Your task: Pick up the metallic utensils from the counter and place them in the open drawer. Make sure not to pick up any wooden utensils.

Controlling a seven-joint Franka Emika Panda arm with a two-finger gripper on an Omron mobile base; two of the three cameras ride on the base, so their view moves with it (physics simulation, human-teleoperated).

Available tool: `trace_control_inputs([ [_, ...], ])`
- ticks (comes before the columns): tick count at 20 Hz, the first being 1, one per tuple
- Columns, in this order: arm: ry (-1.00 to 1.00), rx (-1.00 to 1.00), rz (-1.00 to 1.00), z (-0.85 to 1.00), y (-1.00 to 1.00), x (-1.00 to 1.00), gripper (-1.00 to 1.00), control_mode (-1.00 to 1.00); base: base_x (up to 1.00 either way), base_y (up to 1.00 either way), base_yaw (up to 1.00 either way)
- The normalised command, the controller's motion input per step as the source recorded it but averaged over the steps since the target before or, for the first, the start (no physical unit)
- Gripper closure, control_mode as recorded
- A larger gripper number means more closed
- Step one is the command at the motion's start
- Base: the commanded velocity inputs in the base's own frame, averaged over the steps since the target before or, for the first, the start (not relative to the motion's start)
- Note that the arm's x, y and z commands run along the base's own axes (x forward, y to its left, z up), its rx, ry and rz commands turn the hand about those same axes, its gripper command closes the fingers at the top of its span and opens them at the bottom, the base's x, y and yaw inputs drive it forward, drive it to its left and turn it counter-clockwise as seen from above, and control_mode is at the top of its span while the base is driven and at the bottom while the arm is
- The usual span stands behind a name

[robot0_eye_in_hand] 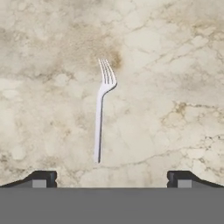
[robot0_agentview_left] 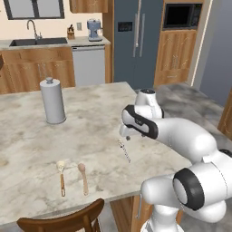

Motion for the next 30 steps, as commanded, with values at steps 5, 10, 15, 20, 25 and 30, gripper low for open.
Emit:
trace_control_inputs([
  [5,-0.02,0.0,0.0,-0.11,0.0,0.4,-1.0,-1.0,0.0,0.0,0.0],
  [10,0.0,0.0,0.0,-0.02,0.0,0.38,-1.0,-1.0,0.0,0.0,0.0],
  [15,-0.02,0.0,0.0,-0.06,0.0,-0.12,-1.0,-1.0,0.0,0.0,0.0],
  [20,-0.04,0.0,0.0,-0.34,0.1,-0.12,-1.0,-1.0,0.0,0.0,0.0],
  [25,0.0,0.0,0.0,-0.53,0.21,0.0,-1.0,-1.0,0.0,0.0,0.0],
  [30,0.0,0.0,0.0,-0.5,0.09,0.0,-1.0,-1.0,0.0,0.0,0.0],
])
